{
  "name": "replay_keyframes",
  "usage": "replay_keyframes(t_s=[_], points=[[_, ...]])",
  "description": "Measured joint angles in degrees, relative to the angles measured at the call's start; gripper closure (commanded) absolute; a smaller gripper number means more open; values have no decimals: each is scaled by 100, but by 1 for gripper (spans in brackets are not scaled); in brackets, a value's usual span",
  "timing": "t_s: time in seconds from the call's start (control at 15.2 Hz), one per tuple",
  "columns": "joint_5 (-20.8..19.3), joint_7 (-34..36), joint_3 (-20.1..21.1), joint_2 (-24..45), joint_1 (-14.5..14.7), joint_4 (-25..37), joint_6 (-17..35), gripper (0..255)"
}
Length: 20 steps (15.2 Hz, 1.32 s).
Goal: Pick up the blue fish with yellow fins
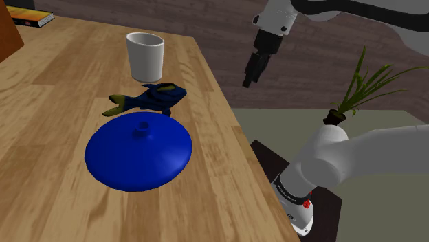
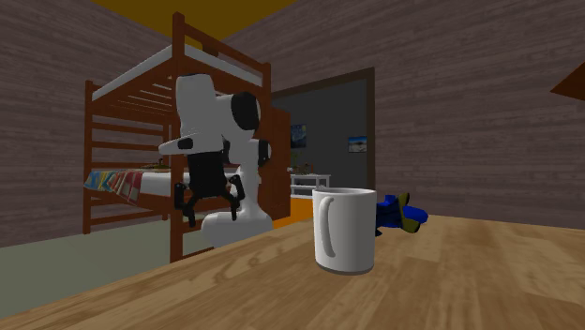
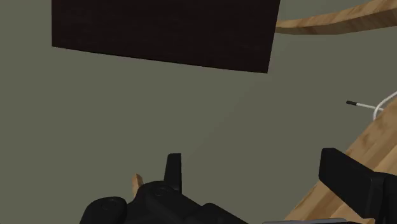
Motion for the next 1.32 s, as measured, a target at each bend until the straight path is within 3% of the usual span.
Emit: replay_keyframes(t_s=[0.46, 1.32], points=[[348, 582, 548, 485, 233, 442, 68, 0], [709, 2212, 1907, 2357, 656, 2439, 81, 0]])
